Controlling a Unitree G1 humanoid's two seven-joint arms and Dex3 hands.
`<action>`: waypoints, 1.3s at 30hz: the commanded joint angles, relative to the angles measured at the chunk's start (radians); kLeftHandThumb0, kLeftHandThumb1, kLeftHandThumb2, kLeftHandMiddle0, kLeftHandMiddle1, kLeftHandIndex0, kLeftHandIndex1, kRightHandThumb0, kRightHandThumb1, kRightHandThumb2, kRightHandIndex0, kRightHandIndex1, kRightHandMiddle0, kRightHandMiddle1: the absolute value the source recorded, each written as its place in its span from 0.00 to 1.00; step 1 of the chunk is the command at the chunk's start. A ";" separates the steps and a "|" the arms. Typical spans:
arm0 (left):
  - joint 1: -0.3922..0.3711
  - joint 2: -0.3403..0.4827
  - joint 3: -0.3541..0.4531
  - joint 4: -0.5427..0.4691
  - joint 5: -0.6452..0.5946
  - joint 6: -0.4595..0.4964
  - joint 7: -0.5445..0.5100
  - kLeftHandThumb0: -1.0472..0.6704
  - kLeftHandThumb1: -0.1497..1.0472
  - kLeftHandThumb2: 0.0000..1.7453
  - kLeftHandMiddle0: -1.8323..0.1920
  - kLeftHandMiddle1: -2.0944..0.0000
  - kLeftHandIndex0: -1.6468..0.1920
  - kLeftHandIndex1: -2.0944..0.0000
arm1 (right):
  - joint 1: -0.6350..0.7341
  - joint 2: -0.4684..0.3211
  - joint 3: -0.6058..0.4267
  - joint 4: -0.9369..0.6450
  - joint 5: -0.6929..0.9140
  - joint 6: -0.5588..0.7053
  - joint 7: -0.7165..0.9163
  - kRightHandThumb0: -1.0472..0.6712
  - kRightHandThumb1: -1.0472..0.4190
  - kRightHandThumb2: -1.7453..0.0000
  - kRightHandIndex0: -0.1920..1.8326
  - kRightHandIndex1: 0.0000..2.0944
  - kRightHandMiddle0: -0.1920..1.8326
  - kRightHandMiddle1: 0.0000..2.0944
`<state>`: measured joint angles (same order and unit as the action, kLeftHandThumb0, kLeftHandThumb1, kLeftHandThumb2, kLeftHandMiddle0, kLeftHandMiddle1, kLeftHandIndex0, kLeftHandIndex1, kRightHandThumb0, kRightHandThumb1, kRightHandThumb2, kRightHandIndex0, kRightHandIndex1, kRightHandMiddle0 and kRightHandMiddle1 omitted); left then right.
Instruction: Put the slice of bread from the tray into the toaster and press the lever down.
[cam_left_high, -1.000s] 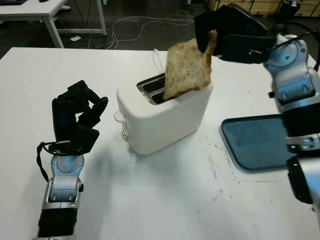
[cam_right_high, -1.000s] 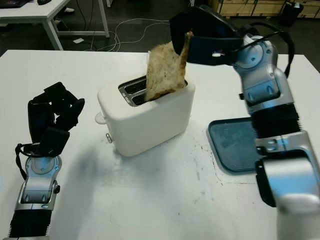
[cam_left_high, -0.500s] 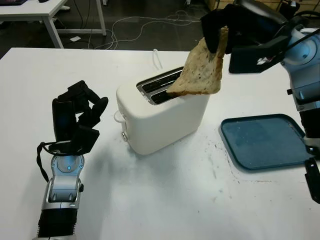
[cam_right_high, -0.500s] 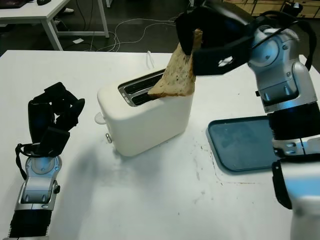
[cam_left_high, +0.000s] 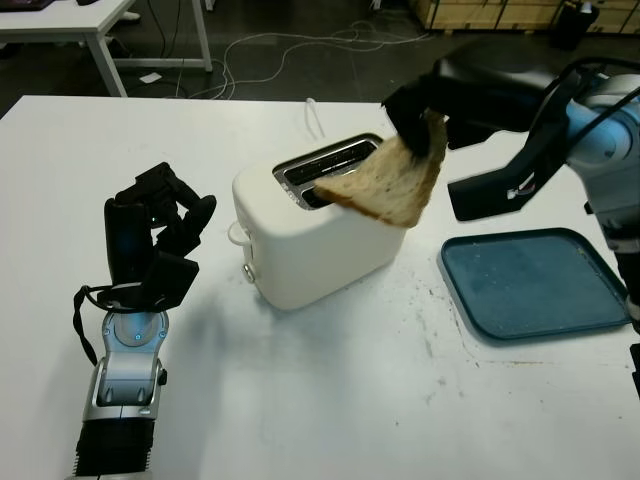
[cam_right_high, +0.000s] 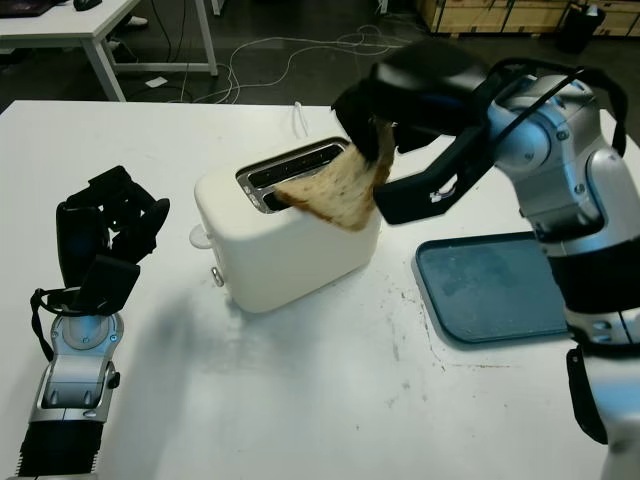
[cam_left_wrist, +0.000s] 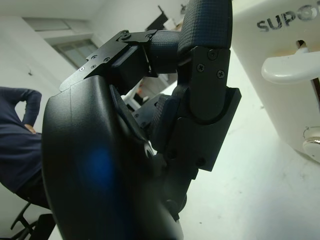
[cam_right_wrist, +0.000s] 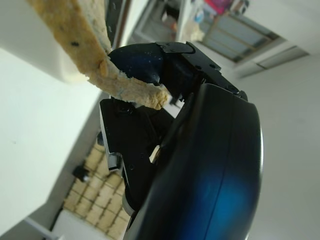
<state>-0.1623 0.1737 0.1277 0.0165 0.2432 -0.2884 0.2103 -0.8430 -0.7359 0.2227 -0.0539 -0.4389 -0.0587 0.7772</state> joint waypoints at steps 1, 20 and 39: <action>0.003 0.000 0.002 -0.006 -0.009 -0.010 0.000 0.16 0.89 0.21 0.27 0.20 0.33 0.18 | 0.017 0.013 -0.020 -0.041 0.033 0.085 0.038 0.37 0.09 0.78 0.66 0.83 0.52 0.83; 0.008 -0.005 0.000 -0.019 -0.006 0.001 0.002 0.15 0.89 0.20 0.27 0.21 0.33 0.20 | 0.003 0.037 0.011 -0.077 0.054 0.308 0.068 0.36 0.09 0.74 0.68 0.83 0.54 0.83; 0.011 -0.005 -0.002 -0.018 -0.001 -0.013 0.009 0.15 0.89 0.20 0.27 0.20 0.33 0.19 | -0.171 0.088 0.107 0.259 0.018 0.386 0.141 0.39 0.09 0.76 0.65 0.83 0.51 0.83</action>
<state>-0.1543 0.1733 0.1267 0.0023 0.2442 -0.2889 0.2135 -0.9825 -0.6552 0.3236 0.1923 -0.4093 0.3077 0.9052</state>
